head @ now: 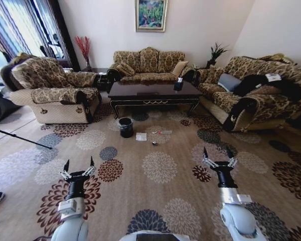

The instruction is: Move to the front of the table and pick up the trash from the floor, then place it into the trash bin.

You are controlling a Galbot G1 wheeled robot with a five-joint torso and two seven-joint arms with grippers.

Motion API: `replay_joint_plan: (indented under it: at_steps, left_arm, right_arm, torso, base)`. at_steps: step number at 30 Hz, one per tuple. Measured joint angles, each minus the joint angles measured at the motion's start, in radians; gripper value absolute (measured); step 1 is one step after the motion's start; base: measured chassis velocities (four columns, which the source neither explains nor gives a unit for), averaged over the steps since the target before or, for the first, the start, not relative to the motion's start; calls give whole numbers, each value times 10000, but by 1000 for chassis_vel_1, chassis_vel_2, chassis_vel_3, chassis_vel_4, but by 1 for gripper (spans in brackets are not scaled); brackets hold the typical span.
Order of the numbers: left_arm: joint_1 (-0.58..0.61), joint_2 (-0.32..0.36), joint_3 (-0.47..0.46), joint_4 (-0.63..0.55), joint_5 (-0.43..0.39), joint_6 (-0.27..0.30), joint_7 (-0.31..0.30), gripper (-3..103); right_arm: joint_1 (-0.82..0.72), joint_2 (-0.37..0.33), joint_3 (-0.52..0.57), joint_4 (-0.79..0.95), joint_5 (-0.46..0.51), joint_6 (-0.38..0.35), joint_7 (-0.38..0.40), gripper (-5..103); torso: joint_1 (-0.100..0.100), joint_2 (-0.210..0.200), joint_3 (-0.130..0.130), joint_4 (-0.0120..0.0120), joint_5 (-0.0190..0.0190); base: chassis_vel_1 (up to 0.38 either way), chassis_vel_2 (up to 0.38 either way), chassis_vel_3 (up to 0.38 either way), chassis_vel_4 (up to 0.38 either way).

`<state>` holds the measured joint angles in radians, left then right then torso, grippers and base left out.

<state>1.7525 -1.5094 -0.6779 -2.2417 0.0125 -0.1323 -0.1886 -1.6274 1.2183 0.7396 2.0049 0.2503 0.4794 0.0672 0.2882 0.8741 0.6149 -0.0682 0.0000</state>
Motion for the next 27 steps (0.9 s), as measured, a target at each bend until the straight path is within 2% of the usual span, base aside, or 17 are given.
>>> replay_joint_plan:
  at_steps: [17,27]
  left_arm:
    - [-86,91,-68,156,-70,-154,128,100]
    - [-95,93,-22,243,-79,-202,101,100]
  right_arm:
    - [105,-20,-11,-204,0,9,89,100]
    - [109,-16,-18,-312,-28,24,98,100]
  torso:
    - [-307,-712,-401,-4,0]
    - [-416,-955,-535,1,0]
  base:
    - [-14,-12,-12,-20]
    - [0,0,0,0]
